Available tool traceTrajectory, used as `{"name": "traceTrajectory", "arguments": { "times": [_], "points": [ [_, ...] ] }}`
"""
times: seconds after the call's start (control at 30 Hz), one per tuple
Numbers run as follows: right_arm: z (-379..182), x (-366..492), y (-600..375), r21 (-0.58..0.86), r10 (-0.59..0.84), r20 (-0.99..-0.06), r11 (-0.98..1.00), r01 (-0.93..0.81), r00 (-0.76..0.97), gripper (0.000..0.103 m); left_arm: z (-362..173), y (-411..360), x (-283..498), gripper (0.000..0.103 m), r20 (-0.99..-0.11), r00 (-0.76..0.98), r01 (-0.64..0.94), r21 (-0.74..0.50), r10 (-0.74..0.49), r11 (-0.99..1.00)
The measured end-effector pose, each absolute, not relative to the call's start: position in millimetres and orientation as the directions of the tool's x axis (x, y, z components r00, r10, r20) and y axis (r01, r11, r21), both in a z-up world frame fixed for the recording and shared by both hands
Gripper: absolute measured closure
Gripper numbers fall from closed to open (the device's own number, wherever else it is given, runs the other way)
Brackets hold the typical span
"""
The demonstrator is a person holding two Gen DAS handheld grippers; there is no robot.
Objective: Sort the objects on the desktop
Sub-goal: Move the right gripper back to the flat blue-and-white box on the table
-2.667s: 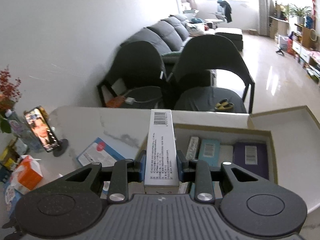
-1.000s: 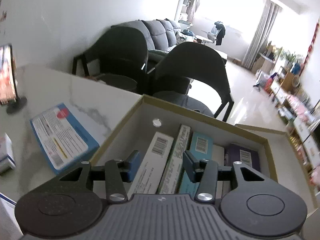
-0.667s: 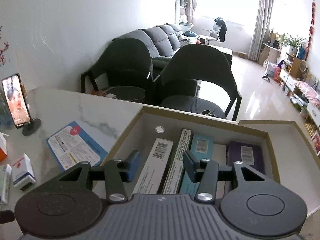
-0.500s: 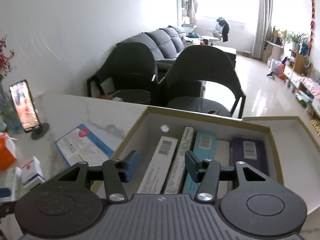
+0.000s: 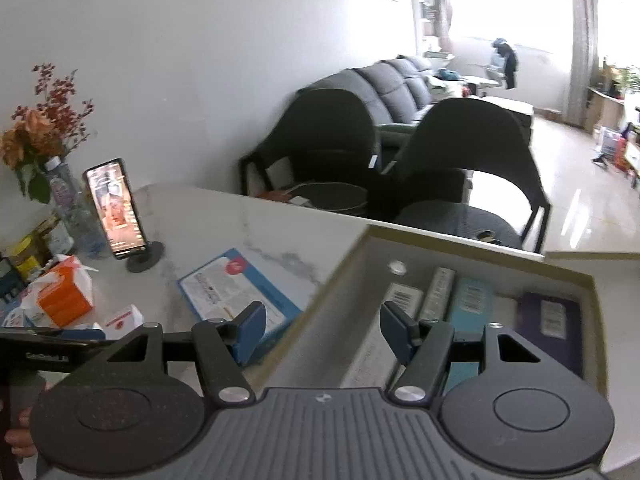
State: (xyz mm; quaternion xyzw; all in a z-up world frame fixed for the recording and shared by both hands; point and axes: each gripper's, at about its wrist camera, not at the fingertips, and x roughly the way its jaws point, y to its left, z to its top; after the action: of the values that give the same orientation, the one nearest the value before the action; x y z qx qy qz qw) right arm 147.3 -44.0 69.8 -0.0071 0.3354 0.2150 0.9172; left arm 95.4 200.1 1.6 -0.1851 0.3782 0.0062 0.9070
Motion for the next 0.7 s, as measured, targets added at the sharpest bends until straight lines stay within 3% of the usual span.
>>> {"name": "traceTrajectory", "arguments": {
  "times": [0.27, 0.53, 0.7],
  "points": [
    [68.7, 174.0, -3.4, 0.156, 0.473, -0.654, 0.848, -0.506, 0.590, 0.036, -1.9, 235.3, 81.4, 0.002, -0.704, 0.708, -0.273, -0.341, -0.052, 0.900],
    [52.7, 215.0, 61.8, 0.140, 0.470, -0.744, 0.805, -0.577, 0.475, 0.036, -9.4, 232.8, 101.5, 0.004, -0.672, 0.720, -0.230, -0.465, -0.172, 0.855],
    [39.0, 241.8, 86.3, 0.171, 0.456, -0.793, 0.803, -0.570, 0.404, 0.036, -26.0, 220.2, 125.1, 0.005, -0.666, 0.725, -0.238, -0.480, -0.174, 0.844]
  ]
}}
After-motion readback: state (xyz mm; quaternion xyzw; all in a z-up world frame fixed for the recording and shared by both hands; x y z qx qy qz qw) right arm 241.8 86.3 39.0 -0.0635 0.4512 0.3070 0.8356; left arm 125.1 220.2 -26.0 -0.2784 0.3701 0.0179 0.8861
